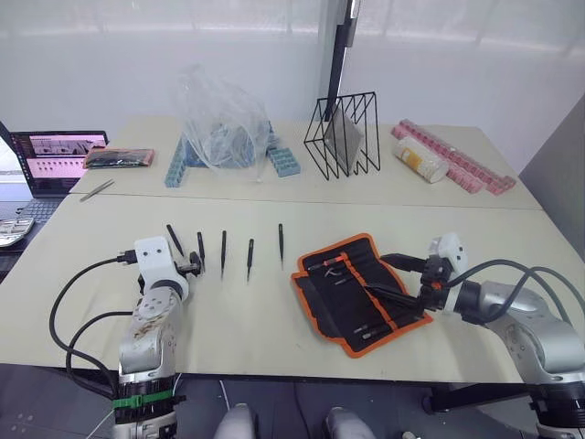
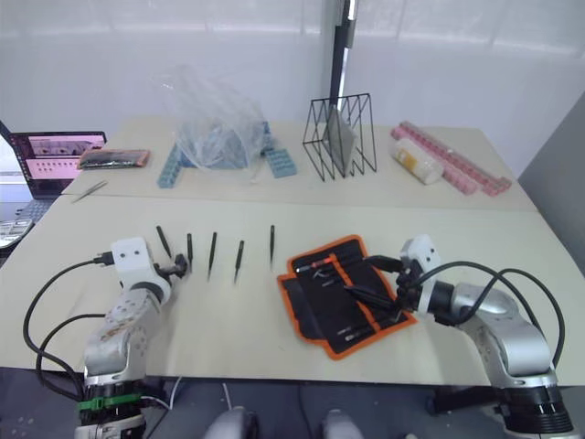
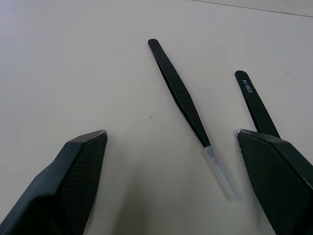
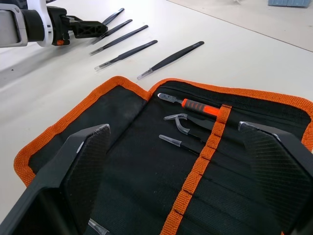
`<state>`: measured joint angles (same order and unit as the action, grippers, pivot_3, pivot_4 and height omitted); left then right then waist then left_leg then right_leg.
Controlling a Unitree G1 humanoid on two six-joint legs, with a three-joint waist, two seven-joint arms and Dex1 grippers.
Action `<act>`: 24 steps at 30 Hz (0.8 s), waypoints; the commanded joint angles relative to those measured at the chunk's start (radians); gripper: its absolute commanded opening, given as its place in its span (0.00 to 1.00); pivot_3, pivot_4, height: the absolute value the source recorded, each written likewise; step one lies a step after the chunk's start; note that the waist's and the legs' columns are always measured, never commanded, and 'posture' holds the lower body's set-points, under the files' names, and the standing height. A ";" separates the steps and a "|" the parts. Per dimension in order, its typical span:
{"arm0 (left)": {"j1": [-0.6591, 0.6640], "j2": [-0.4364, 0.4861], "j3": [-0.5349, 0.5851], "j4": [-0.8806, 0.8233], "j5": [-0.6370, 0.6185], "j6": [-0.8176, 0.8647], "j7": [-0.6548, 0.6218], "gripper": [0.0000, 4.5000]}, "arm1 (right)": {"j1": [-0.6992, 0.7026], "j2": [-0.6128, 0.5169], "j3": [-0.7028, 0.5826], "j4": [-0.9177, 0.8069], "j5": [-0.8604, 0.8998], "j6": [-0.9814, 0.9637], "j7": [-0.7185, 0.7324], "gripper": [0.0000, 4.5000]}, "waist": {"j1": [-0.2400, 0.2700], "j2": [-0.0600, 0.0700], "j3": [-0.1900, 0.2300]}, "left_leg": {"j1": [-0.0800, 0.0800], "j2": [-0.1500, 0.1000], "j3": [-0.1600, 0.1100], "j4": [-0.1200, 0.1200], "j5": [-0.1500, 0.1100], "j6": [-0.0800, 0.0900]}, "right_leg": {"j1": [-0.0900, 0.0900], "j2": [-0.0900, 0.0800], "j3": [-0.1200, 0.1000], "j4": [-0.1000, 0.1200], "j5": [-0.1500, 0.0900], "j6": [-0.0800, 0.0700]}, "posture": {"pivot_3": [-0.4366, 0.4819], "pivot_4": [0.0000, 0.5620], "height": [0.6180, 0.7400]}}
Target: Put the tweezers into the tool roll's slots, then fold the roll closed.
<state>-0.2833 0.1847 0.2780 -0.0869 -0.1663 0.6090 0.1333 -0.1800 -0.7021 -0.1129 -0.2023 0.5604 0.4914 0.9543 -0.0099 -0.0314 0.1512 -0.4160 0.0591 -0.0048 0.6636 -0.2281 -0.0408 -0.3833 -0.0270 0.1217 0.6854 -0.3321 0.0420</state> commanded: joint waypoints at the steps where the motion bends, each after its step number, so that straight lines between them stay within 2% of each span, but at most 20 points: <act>1: -0.027 -0.005 -0.007 0.074 0.001 -0.023 -0.020 1.00 | 0.008 -0.005 -0.037 -0.042 0.012 -0.007 -0.012 0.99 | 0.004 0.000 0.000 | 0.000 0.000 0.000 0.000 0.000 0.000 | 0.000 0.000 0.000 0.000 0.000 0.000 | 0.48 0.27 0.71; 6: -0.040 -0.009 -0.005 0.113 0.002 -0.048 -0.031 1.00 | 0.025 -0.007 -0.044 -0.050 0.014 -0.009 -0.015 0.99 | 0.012 0.001 0.000 | 0.001 -0.001 -0.001 0.000 0.001 0.000 | 0.001 0.000 0.000 0.001 0.000 0.000 | 0.48 0.27 0.71; 9: -0.049 -0.003 -0.006 0.143 0.004 -0.065 -0.041 0.84 | 0.033 -0.006 -0.047 -0.054 0.014 -0.009 -0.016 1.00 | 0.014 0.002 -0.001 | 0.002 -0.001 -0.001 0.000 0.001 0.000 | 0.002 0.000 0.000 0.001 0.000 0.000 | 0.48 0.27 0.71; 10: -0.053 0.000 -0.005 0.154 0.004 -0.070 -0.044 0.74 | 0.037 -0.006 -0.049 -0.055 0.014 -0.010 -0.016 1.00 | 0.015 0.002 -0.001 | 0.002 -0.001 -0.001 0.000 0.001 0.000 | 0.002 0.000 0.000 0.001 0.000 0.000 | 0.48 0.27 0.71; 20: -0.078 0.012 -0.016 0.226 0.003 -0.123 -0.075 0.02 | 0.053 -0.010 -0.060 -0.059 0.016 -0.012 -0.016 1.00 | 0.029 0.003 -0.002 | 0.008 -0.008 -0.009 0.000 0.002 0.000 | 0.014 -0.004 -0.002 -0.002 0.000 0.002 | 0.48 0.27 0.71; 24: -0.080 0.014 -0.018 0.236 0.003 -0.139 -0.087 0.01 | 0.058 -0.010 -0.065 -0.061 0.015 -0.012 -0.018 1.00 | 0.031 0.003 -0.002 | 0.007 -0.009 -0.011 0.000 0.002 0.000 | 0.016 -0.004 -0.003 -0.003 0.000 0.003 | 0.48 0.27 0.71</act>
<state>-0.3587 0.2138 0.2858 0.1197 -0.1587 0.4579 0.0714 -0.1211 -0.7021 -0.1430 -0.2281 0.5621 0.4910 0.9372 0.0211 -0.0286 0.1497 -0.4087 0.0500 -0.0166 0.6638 -0.2257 -0.0407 -0.3676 -0.0308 0.1186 0.6821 -0.3323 0.0450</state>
